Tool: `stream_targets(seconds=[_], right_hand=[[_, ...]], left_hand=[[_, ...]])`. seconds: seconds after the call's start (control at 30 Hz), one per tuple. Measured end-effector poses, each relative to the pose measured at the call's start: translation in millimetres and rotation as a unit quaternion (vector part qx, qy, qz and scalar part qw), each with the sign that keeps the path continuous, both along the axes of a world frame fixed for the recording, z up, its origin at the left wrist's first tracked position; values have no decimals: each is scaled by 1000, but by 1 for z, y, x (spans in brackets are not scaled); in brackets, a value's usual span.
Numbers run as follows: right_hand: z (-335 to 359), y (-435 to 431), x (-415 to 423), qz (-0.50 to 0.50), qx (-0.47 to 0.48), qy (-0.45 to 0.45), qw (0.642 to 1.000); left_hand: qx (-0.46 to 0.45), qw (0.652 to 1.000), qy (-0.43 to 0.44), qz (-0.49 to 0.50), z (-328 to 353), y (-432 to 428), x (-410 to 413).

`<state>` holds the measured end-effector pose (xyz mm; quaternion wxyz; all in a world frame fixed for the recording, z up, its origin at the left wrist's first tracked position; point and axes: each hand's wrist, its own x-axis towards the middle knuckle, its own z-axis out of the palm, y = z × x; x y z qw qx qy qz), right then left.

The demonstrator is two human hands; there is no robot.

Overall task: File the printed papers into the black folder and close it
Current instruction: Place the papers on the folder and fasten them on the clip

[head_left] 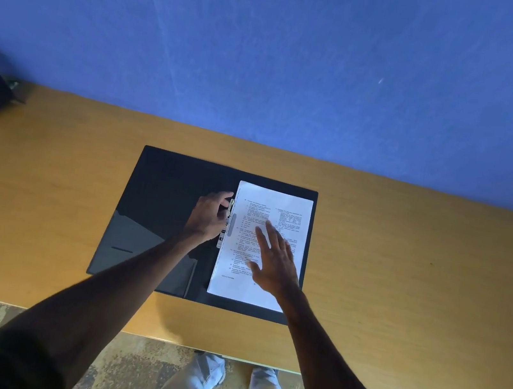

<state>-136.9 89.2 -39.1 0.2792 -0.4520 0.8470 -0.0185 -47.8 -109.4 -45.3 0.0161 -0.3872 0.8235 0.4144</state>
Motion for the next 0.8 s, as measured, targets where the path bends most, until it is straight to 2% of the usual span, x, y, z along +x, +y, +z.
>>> stream_targets(seconds=[0.23,0.5,0.8], right_hand=[[0,0,0,-3,1,-3,1000],[1,0,0,6,9,5,1000],[0,1,2,-4,5,-2,1000]], left_hand=[[-8,999,39,29,7,7,8],[36,994,72,76,0,35,49],[18,994,88,56,0,33,48]])
